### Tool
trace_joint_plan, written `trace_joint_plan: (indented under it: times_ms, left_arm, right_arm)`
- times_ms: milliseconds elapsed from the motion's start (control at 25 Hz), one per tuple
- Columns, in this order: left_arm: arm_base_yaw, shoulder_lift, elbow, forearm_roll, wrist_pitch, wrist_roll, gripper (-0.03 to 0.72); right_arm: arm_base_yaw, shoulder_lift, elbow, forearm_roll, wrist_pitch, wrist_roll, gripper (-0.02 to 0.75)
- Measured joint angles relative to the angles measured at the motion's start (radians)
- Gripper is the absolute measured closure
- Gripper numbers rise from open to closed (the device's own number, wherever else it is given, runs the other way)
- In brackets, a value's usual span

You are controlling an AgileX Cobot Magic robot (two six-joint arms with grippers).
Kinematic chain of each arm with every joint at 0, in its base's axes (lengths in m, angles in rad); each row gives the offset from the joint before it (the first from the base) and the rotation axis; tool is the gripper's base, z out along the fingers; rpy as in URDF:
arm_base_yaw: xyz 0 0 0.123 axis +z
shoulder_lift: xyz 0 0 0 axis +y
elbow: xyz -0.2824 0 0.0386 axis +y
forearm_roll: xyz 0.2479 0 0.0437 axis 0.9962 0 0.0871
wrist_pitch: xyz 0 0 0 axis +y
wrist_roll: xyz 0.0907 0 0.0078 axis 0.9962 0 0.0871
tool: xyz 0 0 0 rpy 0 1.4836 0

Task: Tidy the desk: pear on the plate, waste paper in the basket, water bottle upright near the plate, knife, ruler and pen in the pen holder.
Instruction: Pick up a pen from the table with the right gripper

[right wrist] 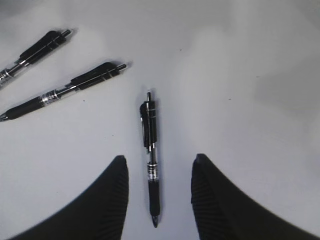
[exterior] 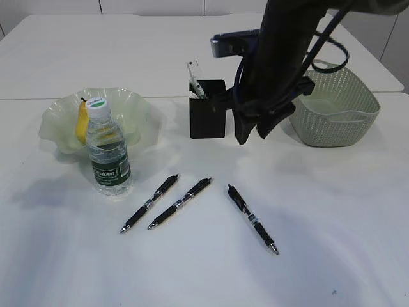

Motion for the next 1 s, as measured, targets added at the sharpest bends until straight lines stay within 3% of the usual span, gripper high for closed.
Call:
trace_joint_plan:
  times_ms: [560,1000]
  left_arm:
    - [0.000,0.000,0.000,0.007,-0.002,0.000,0.214]
    - [0.000,0.000,0.000,0.007,-0.018,0.000,0.214]
  right_arm:
    - [0.000,0.226,0.000,0.048,-0.002,-0.015,0.421]
    - [0.000,0.268,-0.006,0.076,-0.003,-0.084,0.421]
